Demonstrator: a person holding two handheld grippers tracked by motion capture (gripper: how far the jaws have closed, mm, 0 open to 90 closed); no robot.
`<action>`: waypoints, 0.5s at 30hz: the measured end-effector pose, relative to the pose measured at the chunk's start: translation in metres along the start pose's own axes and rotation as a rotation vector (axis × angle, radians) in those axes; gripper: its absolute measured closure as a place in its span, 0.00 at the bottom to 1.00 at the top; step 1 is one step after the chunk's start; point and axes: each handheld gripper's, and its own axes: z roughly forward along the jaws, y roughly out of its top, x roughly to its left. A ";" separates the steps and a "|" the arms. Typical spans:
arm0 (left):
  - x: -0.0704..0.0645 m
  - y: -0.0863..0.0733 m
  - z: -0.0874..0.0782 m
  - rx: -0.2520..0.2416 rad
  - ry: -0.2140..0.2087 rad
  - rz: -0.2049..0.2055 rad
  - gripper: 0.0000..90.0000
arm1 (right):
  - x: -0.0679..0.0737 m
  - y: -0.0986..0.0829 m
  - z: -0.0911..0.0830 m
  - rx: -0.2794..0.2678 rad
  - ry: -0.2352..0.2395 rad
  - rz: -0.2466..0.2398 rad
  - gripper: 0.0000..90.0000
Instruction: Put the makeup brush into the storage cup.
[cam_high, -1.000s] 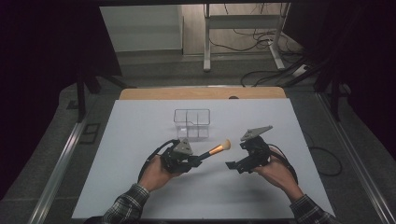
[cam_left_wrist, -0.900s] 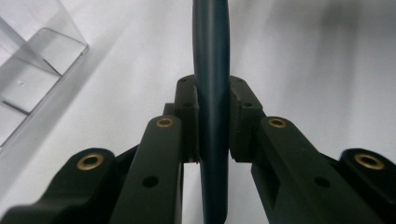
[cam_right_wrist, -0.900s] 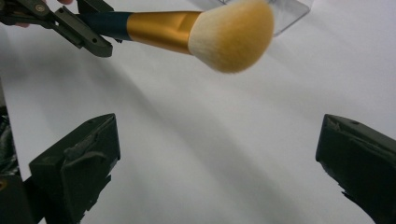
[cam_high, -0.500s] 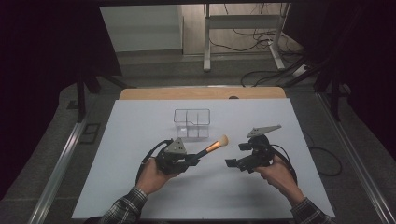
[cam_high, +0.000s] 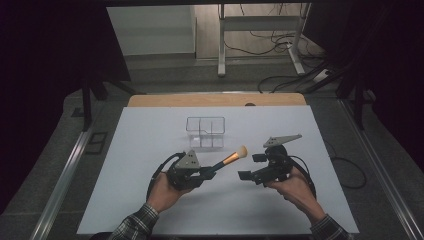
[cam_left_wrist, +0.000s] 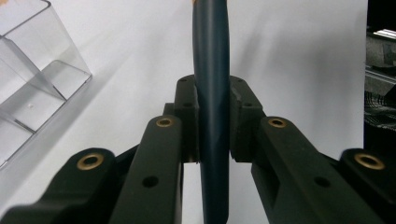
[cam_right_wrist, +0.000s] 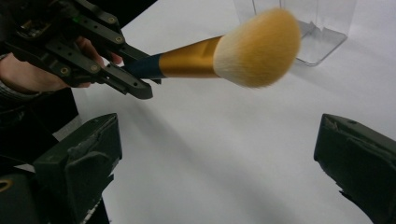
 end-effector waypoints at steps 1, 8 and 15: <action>0.000 0.000 0.000 -0.003 0.001 0.000 0.86 | 0.000 0.000 0.000 -0.001 0.004 0.004 0.01; -0.002 0.001 -0.003 -0.031 0.000 -0.002 0.86 | 0.003 0.003 0.001 -0.017 0.025 0.023 0.01; -0.004 0.002 -0.002 -0.040 -0.007 0.003 0.86 | 0.007 0.006 0.002 -0.024 0.028 0.013 0.06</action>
